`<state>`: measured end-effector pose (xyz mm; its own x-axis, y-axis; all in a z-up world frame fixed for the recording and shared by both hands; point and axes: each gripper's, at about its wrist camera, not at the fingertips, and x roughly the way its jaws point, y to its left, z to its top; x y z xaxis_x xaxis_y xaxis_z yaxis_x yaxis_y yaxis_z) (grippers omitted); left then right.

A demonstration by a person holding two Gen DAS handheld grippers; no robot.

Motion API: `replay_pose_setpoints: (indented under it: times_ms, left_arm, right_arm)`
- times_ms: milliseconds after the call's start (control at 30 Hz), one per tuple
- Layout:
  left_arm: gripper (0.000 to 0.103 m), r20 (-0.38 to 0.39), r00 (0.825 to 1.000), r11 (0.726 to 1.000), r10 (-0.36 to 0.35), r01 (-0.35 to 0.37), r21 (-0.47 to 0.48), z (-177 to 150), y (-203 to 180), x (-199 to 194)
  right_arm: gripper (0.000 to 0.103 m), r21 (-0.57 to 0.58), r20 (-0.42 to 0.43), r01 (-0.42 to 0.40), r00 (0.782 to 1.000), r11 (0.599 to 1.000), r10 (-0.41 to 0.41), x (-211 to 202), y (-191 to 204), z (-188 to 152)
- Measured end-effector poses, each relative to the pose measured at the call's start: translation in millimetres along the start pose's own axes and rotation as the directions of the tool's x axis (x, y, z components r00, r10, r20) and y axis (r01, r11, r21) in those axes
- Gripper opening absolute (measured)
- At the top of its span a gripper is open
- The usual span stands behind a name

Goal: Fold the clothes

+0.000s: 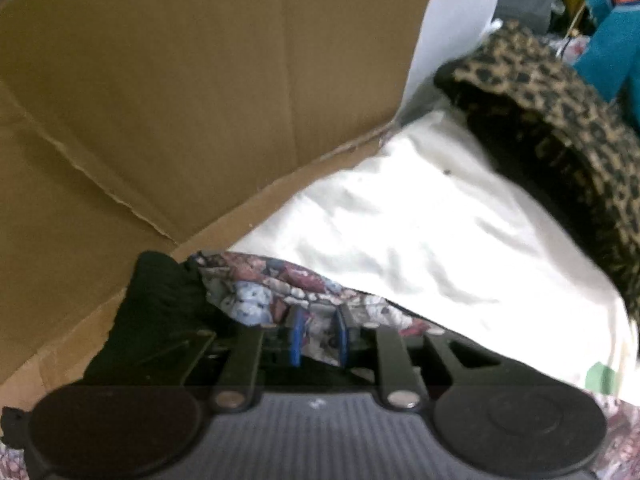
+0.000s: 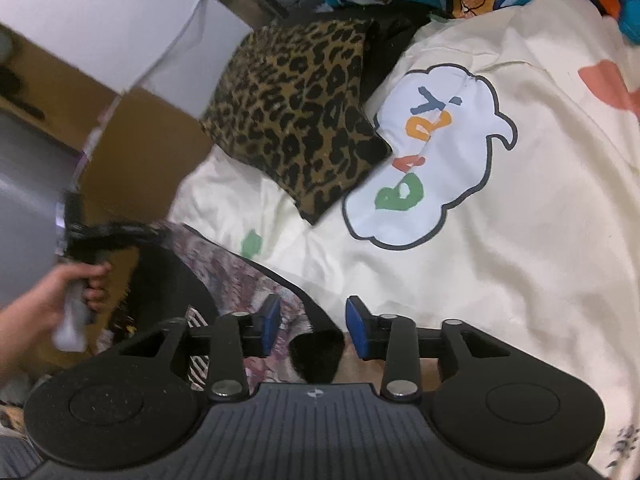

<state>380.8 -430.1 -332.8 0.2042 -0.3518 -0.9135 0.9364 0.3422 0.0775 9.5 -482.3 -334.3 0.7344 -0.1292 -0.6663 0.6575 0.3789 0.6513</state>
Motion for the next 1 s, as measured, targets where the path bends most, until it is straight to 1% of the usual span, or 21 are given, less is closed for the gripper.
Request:
replay_pose_setpoints:
  times_ms: [133,233,267,300,333,533,667,733,833,933,1000]
  left_arm:
    - [0.019,-0.031,0.999,0.998,0.037,-0.036,0.042,5.4,-11.4,9.4]
    - [0.019,-0.054,0.997,0.997,0.053,-0.05,0.06,9.7,-16.3,11.5]
    - [0.019,-0.06,0.997,0.997,0.054,-0.05,0.06,10.4,-16.5,11.5]
    - [0.018,-0.066,0.996,0.997,0.054,-0.05,0.06,11.1,-16.6,11.4]
    - [0.018,-0.071,0.996,0.997,0.052,-0.047,0.062,11.8,-16.6,12.0]
    - [0.019,-0.088,0.995,0.996,0.042,-0.035,0.084,18.0,-15.4,14.6]
    - [0.017,-0.086,0.995,0.995,0.053,-0.046,0.083,22.2,-17.3,18.5]
    - [0.014,-0.079,0.995,0.995,0.059,-0.053,0.081,22.9,-18.0,20.3]
    - [0.012,-0.067,0.996,0.996,0.065,-0.061,0.069,24.7,-17.1,22.1]
    - [0.011,-0.051,0.996,0.995,0.075,-0.072,0.072,26.0,-18.2,25.4]
    - [0.011,-0.053,0.995,0.994,0.08,-0.076,0.074,25.9,-18.9,23.7]
  right_arm:
    - [0.049,-0.001,-0.022,-0.014,1.0,1.0,0.014,14.4,2.3,-4.9]
    - [0.047,-0.003,-0.048,0.016,0.999,1.0,-0.016,29.3,0.8,-7.8]
    - [0.036,-0.002,-0.056,0.016,0.998,1.0,-0.016,32.4,-0.8,-7.8]
    - [0.013,-0.005,-0.063,0.016,0.998,1.0,-0.017,34.9,-1.9,-7.5]
    - [0.007,-0.021,-0.064,0.017,0.998,1.0,-0.019,35.0,-1.1,-6.1]
    - [0.004,-0.09,-0.035,0.029,0.999,0.996,-0.032,24.3,5.5,8.8]
    - [0.004,-0.08,-0.022,0.06,0.998,0.995,-0.062,17.2,5.6,23.1]
    - [0.002,-0.081,-0.012,0.076,0.997,0.994,-0.077,16.1,5.3,26.5]
    - [0.002,-0.083,-0.001,0.098,0.995,0.992,-0.099,15.1,5.0,31.1]
    - [0.002,-0.105,-0.016,0.124,0.992,0.987,-0.126,25.0,5.0,29.0]
    - [0.004,-0.075,-0.044,0.128,0.99,0.989,-0.131,30.7,-0.6,29.7]
